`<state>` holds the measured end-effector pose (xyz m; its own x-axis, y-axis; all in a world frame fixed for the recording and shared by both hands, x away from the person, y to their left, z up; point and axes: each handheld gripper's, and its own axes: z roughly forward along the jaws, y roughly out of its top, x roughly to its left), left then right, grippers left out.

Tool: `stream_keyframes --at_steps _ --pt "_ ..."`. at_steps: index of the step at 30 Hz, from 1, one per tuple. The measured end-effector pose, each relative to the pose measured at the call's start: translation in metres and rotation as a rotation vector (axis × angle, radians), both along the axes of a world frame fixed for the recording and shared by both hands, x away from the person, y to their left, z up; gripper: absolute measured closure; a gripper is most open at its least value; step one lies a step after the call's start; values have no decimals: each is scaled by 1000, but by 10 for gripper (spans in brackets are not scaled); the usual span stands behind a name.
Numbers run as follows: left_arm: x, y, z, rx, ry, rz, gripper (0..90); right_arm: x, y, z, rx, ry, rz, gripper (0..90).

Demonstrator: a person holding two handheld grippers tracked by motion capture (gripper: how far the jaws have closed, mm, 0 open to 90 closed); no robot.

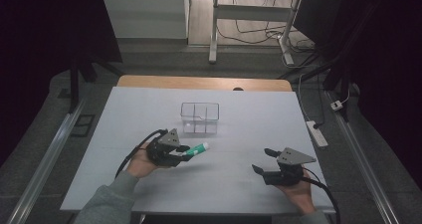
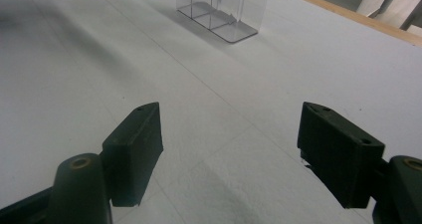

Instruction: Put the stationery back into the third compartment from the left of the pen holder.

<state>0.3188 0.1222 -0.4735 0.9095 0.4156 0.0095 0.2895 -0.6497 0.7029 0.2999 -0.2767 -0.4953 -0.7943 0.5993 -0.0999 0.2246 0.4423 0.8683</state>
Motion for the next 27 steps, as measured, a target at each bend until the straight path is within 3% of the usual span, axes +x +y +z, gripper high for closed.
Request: stream_keyframes --at_steps 13,27 --pt "7 -22 2 18 3 -36 647 1 14 5 6 -3 26 254" --pt "11 -42 0 54 3 -72 647 2 33 9 -25 0 63 251"
